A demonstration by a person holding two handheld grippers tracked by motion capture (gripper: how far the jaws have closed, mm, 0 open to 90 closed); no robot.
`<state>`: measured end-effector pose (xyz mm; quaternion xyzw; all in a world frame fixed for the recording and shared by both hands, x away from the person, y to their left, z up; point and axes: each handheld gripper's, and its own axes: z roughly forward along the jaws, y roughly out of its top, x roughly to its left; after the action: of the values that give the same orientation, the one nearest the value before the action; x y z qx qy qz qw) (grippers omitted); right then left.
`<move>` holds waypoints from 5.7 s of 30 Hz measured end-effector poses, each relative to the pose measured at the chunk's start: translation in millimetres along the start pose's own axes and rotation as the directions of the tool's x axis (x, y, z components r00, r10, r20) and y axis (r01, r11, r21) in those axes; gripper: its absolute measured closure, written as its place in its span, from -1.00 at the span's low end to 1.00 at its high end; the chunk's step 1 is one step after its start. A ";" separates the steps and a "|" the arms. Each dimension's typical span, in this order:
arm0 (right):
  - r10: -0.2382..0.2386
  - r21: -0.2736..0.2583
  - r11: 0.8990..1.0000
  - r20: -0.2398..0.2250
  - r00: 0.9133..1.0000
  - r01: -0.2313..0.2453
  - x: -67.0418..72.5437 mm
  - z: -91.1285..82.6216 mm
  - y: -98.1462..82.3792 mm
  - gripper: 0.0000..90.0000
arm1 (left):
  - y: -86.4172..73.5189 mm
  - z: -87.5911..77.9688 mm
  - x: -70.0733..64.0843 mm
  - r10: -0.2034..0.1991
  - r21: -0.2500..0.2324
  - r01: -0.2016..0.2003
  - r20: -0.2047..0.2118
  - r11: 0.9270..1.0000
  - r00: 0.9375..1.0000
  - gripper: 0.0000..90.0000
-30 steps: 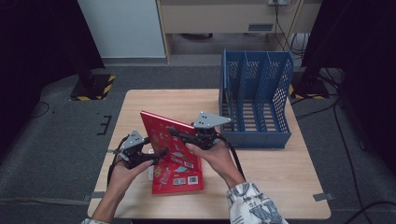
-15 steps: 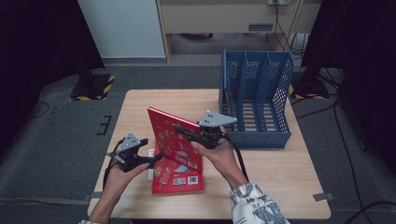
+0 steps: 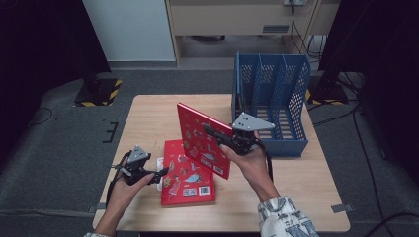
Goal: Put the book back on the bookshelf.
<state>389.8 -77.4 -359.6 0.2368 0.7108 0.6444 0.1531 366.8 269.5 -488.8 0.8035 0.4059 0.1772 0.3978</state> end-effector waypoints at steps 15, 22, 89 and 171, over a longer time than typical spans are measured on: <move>0.007 -0.001 1.000 0.050 0.999 -0.007 -2.5 -26.1 1.5 0.78 | -8.1 -1.9 7.2 0.006 0.038 -0.004 -0.051 0.999 0.999 -0.89; 0.014 -0.008 1.000 0.065 0.998 -0.013 -3.7 -38.9 0.4 0.78 | -11.8 -3.2 13.4 -0.011 0.044 0.014 -0.070 0.999 0.997 -0.89; 0.120 -0.055 0.993 0.301 0.946 -0.109 -33.4 -159.1 28.5 0.78 | -17.2 1.9 17.2 0.001 0.097 0.009 -0.110 0.995 0.994 -0.89; 0.069 -0.007 0.996 0.711 0.700 -0.091 -151.9 -69.0 67.2 0.78 | -18.2 1.7 19.9 -0.019 0.082 0.028 -0.112 0.996 0.994 -0.89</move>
<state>490.8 -212.9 -298.1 0.4995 0.5952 0.4994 0.3832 370.6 290.9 -504.9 0.8036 0.4437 0.1998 0.3427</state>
